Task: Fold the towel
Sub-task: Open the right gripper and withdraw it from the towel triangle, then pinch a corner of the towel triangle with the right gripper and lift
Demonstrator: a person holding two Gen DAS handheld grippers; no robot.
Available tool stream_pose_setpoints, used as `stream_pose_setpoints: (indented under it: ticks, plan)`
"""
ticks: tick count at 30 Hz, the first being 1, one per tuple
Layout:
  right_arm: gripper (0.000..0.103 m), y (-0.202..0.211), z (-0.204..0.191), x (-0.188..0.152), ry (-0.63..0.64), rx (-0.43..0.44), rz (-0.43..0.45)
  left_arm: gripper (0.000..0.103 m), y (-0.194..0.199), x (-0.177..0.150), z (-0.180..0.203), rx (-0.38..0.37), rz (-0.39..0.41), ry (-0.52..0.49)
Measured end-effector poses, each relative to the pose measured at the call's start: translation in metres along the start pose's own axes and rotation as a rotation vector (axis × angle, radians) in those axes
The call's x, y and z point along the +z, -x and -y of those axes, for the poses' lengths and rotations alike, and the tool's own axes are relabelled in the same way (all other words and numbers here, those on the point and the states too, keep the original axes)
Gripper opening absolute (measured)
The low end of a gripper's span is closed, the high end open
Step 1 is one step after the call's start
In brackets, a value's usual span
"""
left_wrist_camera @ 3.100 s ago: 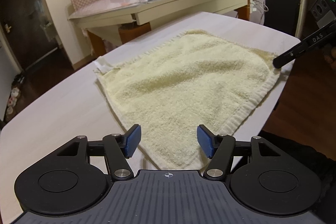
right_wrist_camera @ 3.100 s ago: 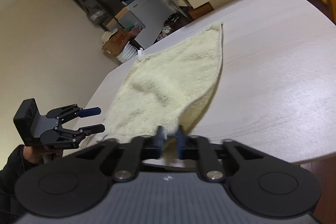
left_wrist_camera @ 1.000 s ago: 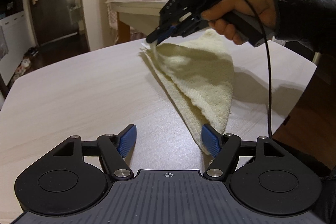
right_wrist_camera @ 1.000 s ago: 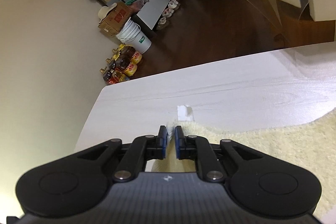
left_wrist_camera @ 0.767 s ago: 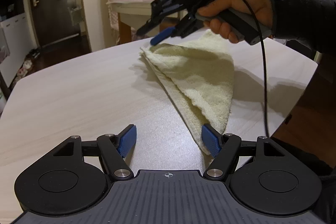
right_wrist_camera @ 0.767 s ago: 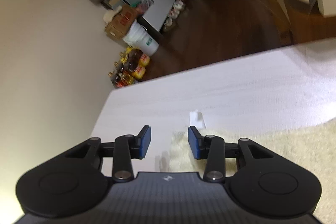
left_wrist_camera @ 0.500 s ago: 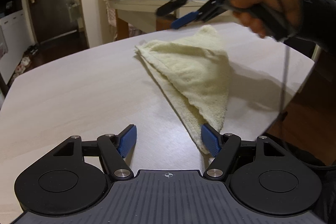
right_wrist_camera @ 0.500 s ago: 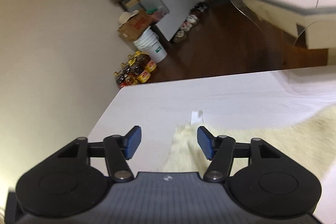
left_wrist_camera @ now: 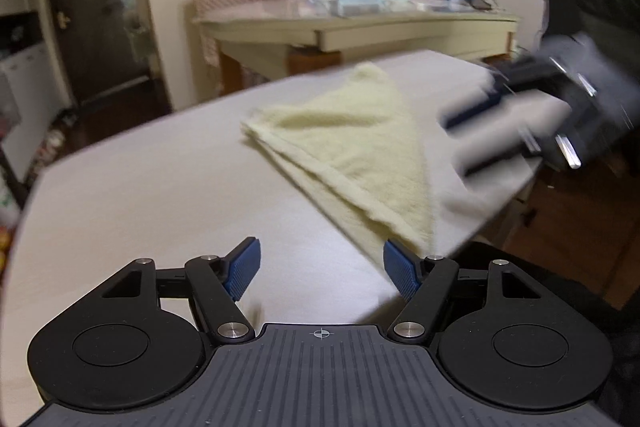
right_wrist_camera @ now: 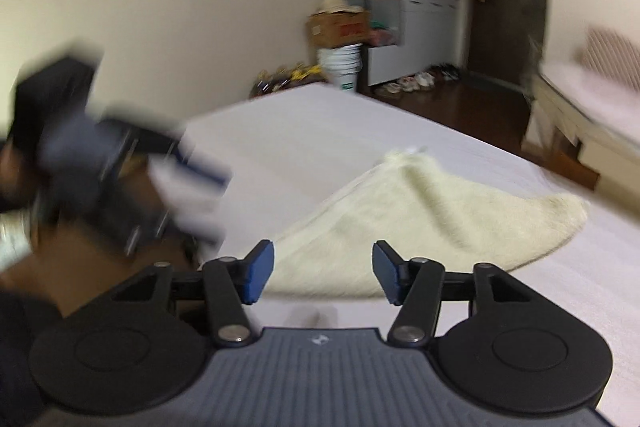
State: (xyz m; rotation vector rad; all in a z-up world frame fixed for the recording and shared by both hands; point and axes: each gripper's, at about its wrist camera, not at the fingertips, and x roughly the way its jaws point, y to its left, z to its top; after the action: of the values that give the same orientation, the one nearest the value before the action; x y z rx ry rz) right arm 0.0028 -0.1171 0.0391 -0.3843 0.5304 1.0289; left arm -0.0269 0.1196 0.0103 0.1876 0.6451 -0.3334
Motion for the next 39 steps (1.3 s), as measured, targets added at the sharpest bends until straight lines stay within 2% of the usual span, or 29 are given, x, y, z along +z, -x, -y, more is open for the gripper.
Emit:
stream_pose_setpoints:
  ticks: [5,12,16,20,22,24,25,27,30,34,39]
  plan:
    - [0.056,-0.024,-0.058,-0.01,0.17,-0.054,-0.039,0.074,0.015,0.0,-0.01,0.051,0.022,-0.013]
    - [0.056,-0.057,-0.092,-0.003,0.322,-0.156,-0.046,0.076,0.035,-0.002,-0.021,0.109,0.054,-0.015]
    - [0.056,-0.075,-0.104,0.0,0.391,-0.174,-0.069,0.078,0.039,-0.009,-0.021,0.118,0.059,0.0]
    - [0.055,-0.09,-0.104,0.005,0.376,-0.164,-0.082,0.078,0.04,-0.014,-0.024,0.121,0.059,0.014]
    - [0.051,-0.094,-0.1,0.005,0.359,-0.163,-0.084,0.079,0.038,-0.015,-0.024,0.121,0.059,0.019]
    - [0.043,-0.096,-0.099,0.004,0.346,-0.169,-0.084,0.079,0.037,-0.017,-0.024,0.12,0.055,0.019]
    - [0.034,-0.095,-0.096,0.005,0.34,-0.181,-0.08,0.079,0.036,-0.018,-0.024,0.119,0.052,0.019]
    - [0.029,-0.089,-0.096,0.002,0.33,-0.173,-0.078,0.08,0.035,-0.019,-0.024,0.115,0.049,0.019]
    - [0.009,-0.075,-0.095,-0.003,0.297,-0.14,-0.073,0.08,0.034,-0.019,-0.022,0.111,0.049,0.016]
    - [0.008,-0.053,-0.086,-0.003,0.234,-0.071,-0.069,0.082,0.033,-0.015,-0.022,0.09,0.05,-0.009]
    - [0.008,-0.013,-0.071,0.0,0.167,0.054,-0.031,0.083,0.009,0.008,-0.031,0.053,0.046,-0.108]
